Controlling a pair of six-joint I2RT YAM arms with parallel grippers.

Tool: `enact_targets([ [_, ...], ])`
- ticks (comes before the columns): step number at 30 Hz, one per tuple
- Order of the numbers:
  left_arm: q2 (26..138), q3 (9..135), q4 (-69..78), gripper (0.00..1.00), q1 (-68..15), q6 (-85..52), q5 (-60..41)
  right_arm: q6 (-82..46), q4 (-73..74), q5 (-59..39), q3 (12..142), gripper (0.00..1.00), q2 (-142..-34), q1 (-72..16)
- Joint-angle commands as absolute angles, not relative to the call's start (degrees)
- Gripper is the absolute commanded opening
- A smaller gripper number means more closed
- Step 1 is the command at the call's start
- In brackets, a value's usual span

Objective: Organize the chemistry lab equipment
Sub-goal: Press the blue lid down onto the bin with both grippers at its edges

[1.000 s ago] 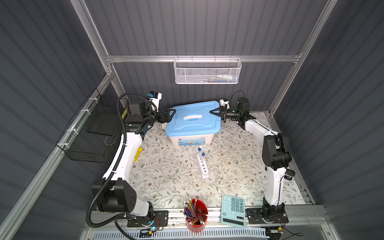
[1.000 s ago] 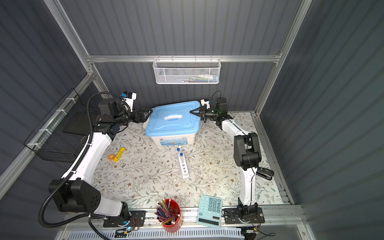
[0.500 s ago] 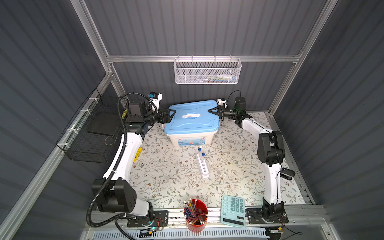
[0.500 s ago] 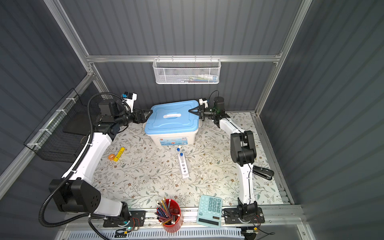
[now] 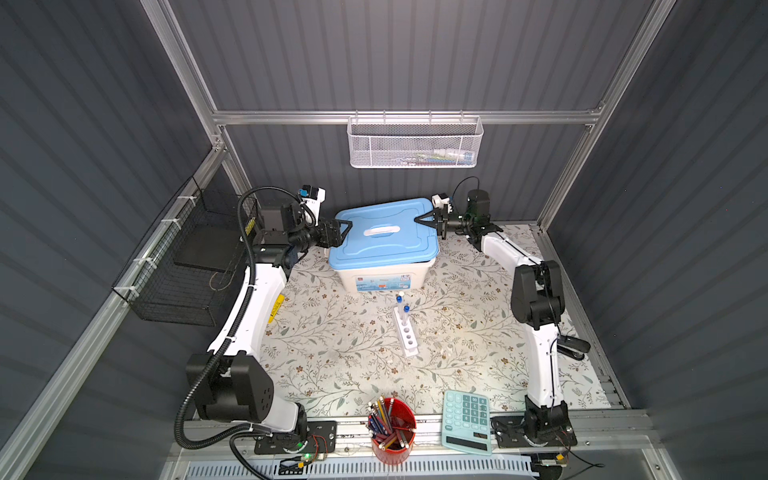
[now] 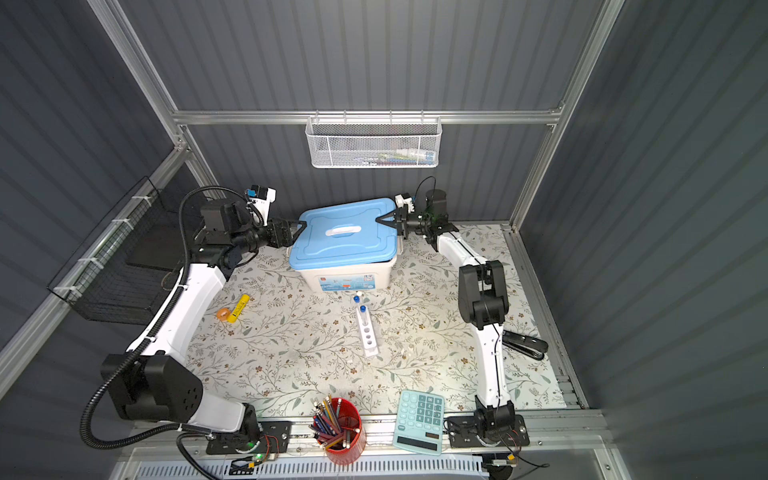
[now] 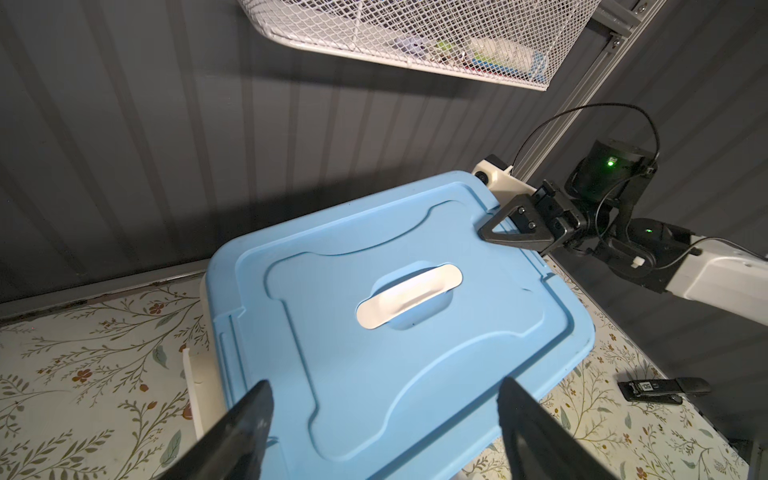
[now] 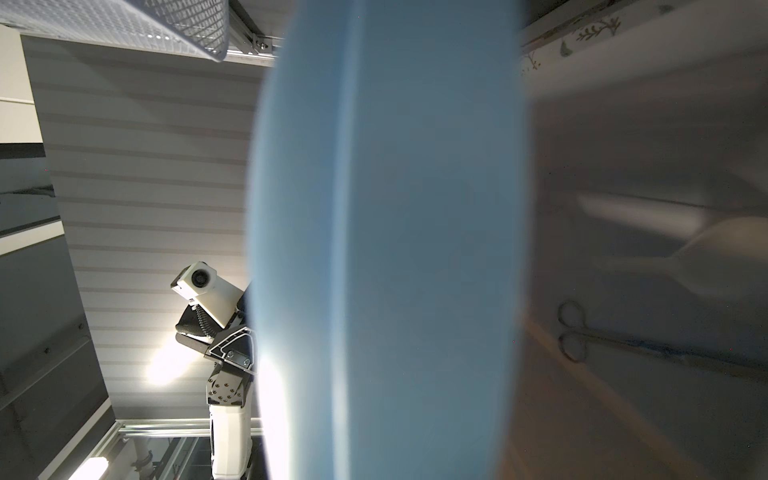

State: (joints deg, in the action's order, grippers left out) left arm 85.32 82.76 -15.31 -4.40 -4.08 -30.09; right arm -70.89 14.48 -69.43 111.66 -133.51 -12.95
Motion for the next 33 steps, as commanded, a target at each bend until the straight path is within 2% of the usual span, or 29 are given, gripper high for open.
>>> enact_targets([
  [1,86.13,82.20,-14.33,0.84,-4.21,-3.72,-31.64,-69.52,12.93,-70.74,114.11,0.16,-135.48,-12.92],
  [13,87.27,82.27,-14.23,0.84,-4.38,-3.56,-31.73,-70.74,13.54,-70.31,115.38,0.24,-136.88,-11.99],
  [16,87.70,82.05,-14.33,0.84,-5.11,-3.04,-31.00,-71.15,14.01,-70.08,115.49,0.35,-137.10,-11.84],
  [20,87.85,81.47,-14.02,0.85,-7.64,-0.76,-26.73,-71.46,14.50,-69.89,115.49,0.44,-137.28,-11.65],
  [33,89.46,81.55,-14.41,0.84,-9.91,-0.44,-25.50,-69.43,12.82,-69.54,114.70,0.46,-135.88,-9.80],
])
